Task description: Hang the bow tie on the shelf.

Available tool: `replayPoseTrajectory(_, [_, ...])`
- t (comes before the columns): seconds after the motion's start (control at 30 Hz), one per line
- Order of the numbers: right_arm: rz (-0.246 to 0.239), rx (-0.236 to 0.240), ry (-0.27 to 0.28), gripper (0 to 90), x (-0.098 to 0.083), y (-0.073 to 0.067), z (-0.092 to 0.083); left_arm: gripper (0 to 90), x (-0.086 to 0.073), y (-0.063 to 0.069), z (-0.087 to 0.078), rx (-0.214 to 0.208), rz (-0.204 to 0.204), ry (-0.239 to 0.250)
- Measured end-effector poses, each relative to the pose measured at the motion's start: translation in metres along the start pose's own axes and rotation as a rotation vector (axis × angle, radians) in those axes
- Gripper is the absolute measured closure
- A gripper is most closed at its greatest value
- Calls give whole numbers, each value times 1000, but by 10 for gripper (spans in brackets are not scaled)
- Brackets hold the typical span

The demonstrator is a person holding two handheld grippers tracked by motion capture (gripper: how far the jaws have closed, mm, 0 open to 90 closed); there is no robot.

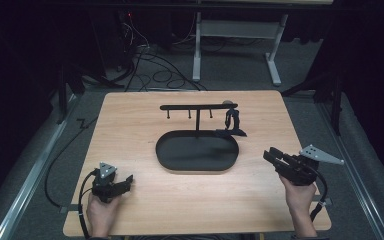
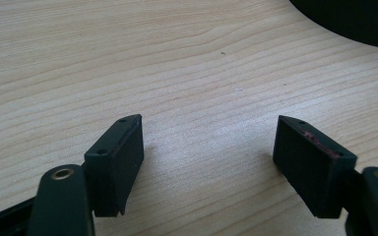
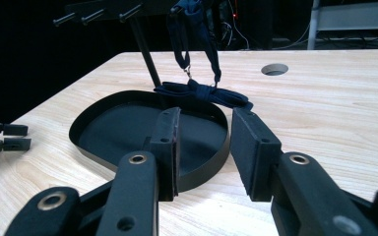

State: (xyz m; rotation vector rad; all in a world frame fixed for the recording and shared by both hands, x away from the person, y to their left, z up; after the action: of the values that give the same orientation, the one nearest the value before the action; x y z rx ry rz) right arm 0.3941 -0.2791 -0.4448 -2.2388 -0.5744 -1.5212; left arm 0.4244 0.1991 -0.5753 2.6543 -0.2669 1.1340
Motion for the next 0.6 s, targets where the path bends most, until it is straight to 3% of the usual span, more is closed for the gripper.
replayPoseTrajectory(0.33, [15,3,-24,662,-13,-1,6,279,0,0,0,0,0,-1])
replayPoseTrajectory(0.6, [-3,7,-39,663,-17,-5,15,279,0,0,0,1,1,-1])
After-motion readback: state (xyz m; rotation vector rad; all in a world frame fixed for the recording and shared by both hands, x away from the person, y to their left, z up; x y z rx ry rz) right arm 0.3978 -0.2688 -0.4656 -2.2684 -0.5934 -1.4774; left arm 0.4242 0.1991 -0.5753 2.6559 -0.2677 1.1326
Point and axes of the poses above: each handheld gripper's, and its own axes: z roughly forward along the jaws, x roughly out of its top, y roughly to its right, the point moved 10 cm from there along z, roughly forward along the jaws, and after that the axes turned 10 degrees about -z, right-handed, at the moved point
